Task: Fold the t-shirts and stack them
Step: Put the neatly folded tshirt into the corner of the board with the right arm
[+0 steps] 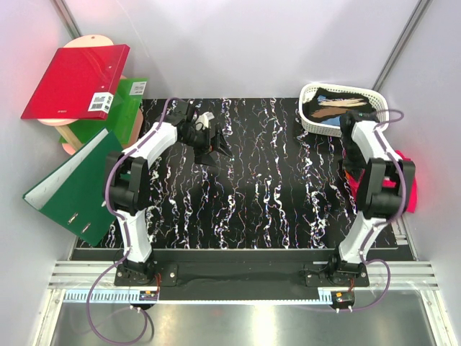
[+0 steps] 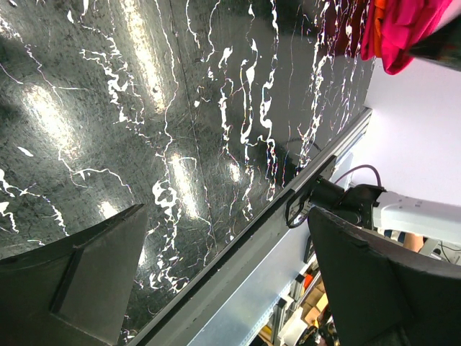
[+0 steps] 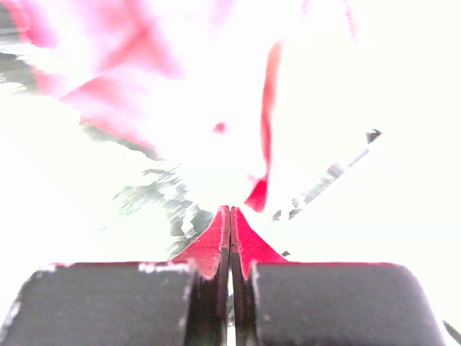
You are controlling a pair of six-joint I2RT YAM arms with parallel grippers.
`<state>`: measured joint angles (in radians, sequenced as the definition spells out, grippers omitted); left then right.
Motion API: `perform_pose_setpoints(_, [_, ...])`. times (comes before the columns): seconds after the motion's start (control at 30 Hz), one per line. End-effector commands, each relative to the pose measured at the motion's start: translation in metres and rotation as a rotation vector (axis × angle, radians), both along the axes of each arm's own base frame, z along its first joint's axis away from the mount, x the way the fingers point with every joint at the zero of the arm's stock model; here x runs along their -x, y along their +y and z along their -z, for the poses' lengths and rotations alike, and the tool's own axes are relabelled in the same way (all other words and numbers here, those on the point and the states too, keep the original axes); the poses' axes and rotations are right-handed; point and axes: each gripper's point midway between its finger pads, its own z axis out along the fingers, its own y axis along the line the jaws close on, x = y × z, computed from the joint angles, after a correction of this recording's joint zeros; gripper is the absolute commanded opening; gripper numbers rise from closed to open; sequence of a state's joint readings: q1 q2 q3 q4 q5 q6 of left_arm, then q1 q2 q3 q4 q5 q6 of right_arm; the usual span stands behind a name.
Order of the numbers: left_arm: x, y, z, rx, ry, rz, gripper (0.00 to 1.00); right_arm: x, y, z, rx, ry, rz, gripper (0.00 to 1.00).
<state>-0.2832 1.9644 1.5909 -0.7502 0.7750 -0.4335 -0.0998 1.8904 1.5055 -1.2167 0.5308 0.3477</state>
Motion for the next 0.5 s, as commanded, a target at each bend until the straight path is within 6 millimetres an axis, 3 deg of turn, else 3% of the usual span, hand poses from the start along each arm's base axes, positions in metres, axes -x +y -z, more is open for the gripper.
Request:
perform_pose_setpoints(0.0, [-0.003, -0.004, -0.021, 0.042, -0.072, 0.024, 0.99, -0.014, 0.055, -0.049, -0.237, -0.195, -0.084, 0.0])
perform_pose_setpoints(0.1, [-0.002, -0.004, -0.02, 0.042, -0.071, 0.027, 0.99, -0.024, 0.079, -0.06, -0.368, -0.287, -0.131, 0.01])
perform_pose_setpoints(0.13, [-0.003, -0.002, -0.02, 0.035, -0.076, 0.022, 0.99, -0.027, 0.087, -0.061, -0.41, -0.312, -0.153, 0.1])
perform_pose_setpoints(0.17, [-0.004, -0.001, -0.019, 0.025, -0.086, 0.018, 0.99, -0.041, 0.101, -0.067, -0.486, -0.385, -0.193, 0.22])
perform_pose_setpoints(0.23, [-0.005, 0.001, -0.02, 0.013, -0.102, 0.016, 0.99, -0.052, 0.119, -0.08, -0.569, -0.473, -0.248, 0.56])
perform_pose_setpoints(0.27, [-0.007, 0.001, -0.024, 0.014, -0.119, 0.02, 0.99, -0.067, 0.129, -0.091, -0.611, -0.552, -0.286, 0.85])
perform_pose_setpoints(0.3, [-0.008, 0.001, -0.026, 0.011, -0.13, 0.018, 0.99, -0.071, 0.141, -0.103, -0.628, -0.603, -0.329, 0.93])
perform_pose_setpoints(0.37, [-0.007, 0.0, -0.031, 0.027, -0.161, 0.033, 0.99, -0.09, 0.146, -0.119, -0.618, -0.716, -0.378, 1.0])
perform_pose_setpoints(0.43, [-0.01, -0.001, -0.039, 0.042, -0.2, 0.035, 0.99, -0.095, 0.166, -0.139, -0.614, -0.793, -0.472, 0.99])
perform_pose_setpoints(0.47, [-0.012, 0.001, -0.04, 0.028, -0.212, 0.025, 0.99, -0.107, 0.168, -0.152, -0.591, -0.87, -0.516, 1.0])
